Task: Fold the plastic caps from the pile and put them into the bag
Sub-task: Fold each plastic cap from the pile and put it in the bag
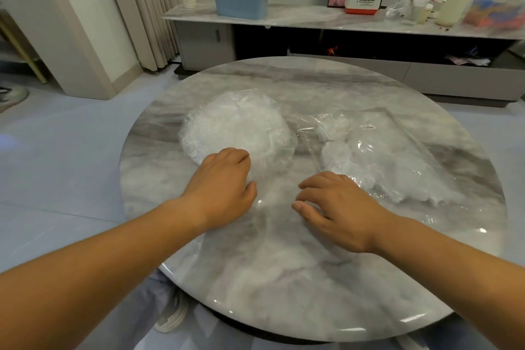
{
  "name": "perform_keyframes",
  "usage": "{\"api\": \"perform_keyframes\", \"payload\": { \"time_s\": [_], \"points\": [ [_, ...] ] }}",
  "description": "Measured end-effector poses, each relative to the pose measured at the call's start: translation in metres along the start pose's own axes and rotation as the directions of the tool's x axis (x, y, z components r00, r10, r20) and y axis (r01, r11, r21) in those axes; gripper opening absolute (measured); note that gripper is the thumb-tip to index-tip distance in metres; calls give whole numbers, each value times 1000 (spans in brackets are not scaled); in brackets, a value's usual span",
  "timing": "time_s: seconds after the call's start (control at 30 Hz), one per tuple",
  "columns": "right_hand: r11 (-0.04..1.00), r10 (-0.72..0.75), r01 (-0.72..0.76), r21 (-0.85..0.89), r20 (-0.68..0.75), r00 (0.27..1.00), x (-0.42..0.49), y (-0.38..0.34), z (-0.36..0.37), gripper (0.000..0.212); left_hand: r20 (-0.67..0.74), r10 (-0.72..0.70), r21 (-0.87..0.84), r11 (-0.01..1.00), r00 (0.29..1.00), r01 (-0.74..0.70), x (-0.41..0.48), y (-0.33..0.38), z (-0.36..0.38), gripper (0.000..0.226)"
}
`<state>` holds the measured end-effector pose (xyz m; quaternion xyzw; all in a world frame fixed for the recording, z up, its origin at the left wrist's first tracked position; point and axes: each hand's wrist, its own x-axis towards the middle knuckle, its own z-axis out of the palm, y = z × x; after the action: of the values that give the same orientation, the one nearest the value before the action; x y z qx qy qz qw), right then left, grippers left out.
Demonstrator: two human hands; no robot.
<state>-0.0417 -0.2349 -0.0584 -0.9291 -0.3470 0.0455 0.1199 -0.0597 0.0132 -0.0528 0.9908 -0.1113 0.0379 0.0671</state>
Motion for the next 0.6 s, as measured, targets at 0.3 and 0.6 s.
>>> {"api": "perform_keyframes", "payload": {
  "time_s": [0.3,0.6],
  "points": [
    [974,-211,205,99,65,975,-43,-15,5,49,215,211,-128,974,954,-186,-76,12,8,44],
    [961,-262,274,-29,210,942,-45,-40,17,70,167,179,-347,931,970,-112,-83,-7,21,85]
  ]
}}
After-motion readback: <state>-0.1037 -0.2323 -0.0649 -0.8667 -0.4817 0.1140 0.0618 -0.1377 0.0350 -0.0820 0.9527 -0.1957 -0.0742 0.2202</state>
